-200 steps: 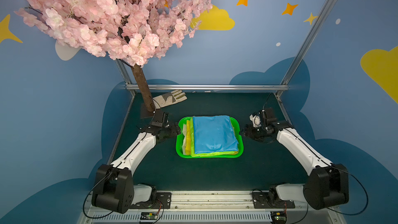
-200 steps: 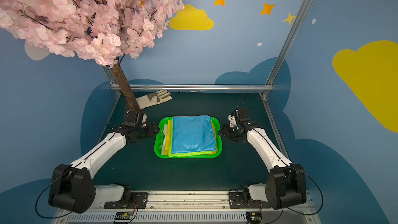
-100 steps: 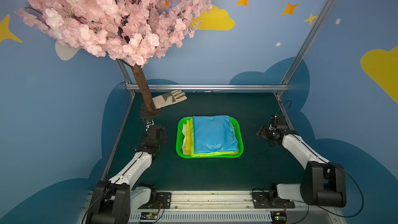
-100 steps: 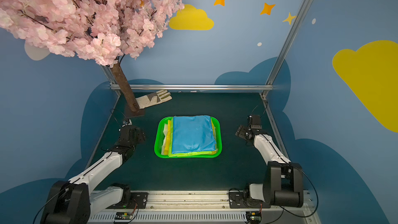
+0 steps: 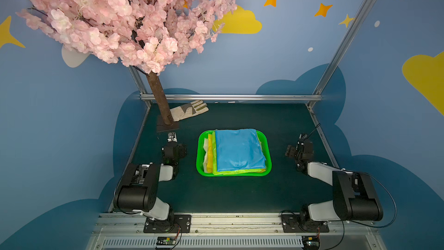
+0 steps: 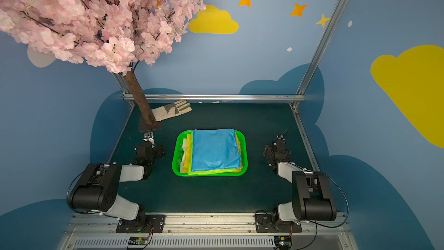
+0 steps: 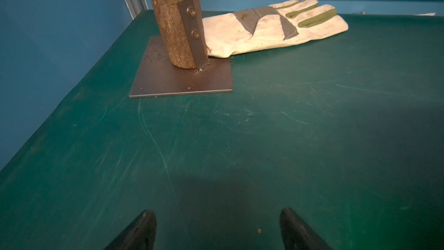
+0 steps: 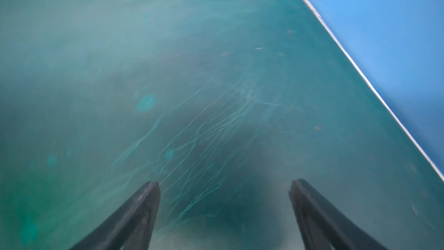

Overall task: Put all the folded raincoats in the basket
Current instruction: Reset both arms

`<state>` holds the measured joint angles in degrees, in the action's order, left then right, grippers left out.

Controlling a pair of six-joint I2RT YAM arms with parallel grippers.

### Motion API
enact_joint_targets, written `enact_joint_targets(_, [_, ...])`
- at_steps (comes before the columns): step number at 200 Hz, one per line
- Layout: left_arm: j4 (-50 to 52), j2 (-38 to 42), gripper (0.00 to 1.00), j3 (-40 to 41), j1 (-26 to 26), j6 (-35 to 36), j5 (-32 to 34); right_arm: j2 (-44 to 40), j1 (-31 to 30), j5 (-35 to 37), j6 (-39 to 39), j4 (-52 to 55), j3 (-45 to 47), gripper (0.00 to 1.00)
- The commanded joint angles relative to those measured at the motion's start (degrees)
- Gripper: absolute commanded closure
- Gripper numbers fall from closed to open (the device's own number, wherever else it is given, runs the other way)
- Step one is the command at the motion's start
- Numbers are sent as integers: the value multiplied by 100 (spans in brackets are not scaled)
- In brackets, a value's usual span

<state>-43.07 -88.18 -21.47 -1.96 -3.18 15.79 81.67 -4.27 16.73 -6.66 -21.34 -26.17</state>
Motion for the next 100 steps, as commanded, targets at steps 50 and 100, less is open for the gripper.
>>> enact_joint_targets(50, [-486, -13, 0, -76, 138, 186, -758, 283, 22, -540, 612, -1621, 37, 2])
enact_joint_targets(100, [-501, 3, 0, -68, 143, 178, -768, 271, -44, -432, 661, -1578, 67, 2])
